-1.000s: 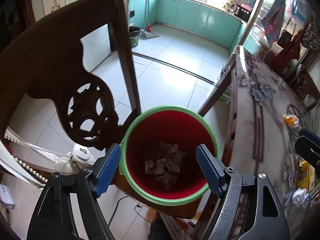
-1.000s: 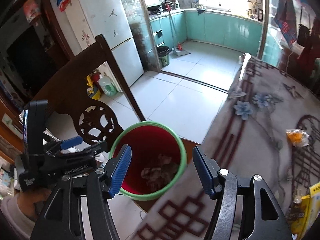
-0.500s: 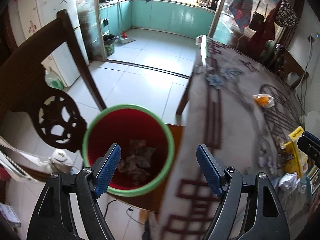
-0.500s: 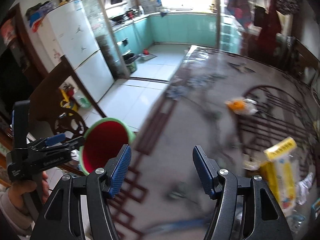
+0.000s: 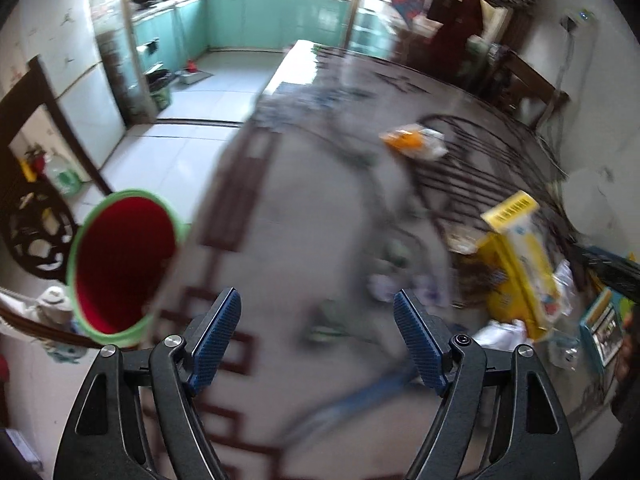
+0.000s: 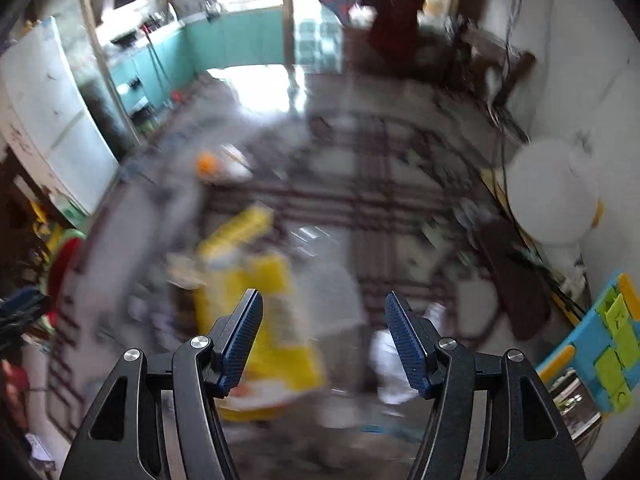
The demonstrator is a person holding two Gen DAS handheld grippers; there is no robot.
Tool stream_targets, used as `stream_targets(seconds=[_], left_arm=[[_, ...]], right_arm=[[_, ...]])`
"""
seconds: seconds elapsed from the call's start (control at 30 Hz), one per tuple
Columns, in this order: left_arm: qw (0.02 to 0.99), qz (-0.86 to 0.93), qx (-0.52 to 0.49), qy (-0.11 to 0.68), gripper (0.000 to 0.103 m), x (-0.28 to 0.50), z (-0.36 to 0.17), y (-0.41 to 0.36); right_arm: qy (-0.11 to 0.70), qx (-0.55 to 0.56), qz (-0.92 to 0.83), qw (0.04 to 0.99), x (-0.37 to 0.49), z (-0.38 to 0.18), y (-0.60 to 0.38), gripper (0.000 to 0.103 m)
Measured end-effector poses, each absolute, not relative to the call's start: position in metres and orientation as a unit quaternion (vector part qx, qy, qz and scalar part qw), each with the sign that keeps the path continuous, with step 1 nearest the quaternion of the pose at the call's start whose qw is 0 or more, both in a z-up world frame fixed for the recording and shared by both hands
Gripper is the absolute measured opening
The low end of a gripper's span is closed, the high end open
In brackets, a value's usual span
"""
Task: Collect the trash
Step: 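Move both grippers back to the table and grasp the brown snack box with the left gripper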
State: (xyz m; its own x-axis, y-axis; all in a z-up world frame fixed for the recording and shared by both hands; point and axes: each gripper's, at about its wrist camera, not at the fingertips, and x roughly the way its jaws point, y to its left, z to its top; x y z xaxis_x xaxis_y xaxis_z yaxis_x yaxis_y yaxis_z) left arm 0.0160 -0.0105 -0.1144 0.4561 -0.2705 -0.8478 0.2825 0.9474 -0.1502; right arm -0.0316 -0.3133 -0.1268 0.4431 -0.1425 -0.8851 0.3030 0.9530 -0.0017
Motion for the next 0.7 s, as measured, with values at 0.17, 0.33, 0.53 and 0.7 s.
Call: stream_targets(seconds=[0.17, 0.33, 0.53, 0.7], left_arm=[[0.844, -0.191, 0.021, 0.500, 0.081, 0.008, -0.116, -0.050], [0.831, -0.200, 0.044, 0.518, 0.081, 0.024, -0.134, -0.094], [0.812, -0.190, 0.043, 0.551, 0.081, 0.043, -0.162, -0.128], [0.799, -0.201, 0.028, 0.566, 0.081, 0.043, -0.172, -0.146]], right_arm=[[0.512, 0.149, -0.132, 0.836, -0.048, -0.145, -0.353, 0.063], [0.522, 0.171, -0.102, 0.830, -0.041, -0.165, -0.348, 0.063], [0.507, 0.181, -0.118, 0.834, -0.047, -0.161, -0.352, 0.063], [0.504, 0.189, -0.138, 0.831, -0.063, -0.159, -0.366, 0.063]])
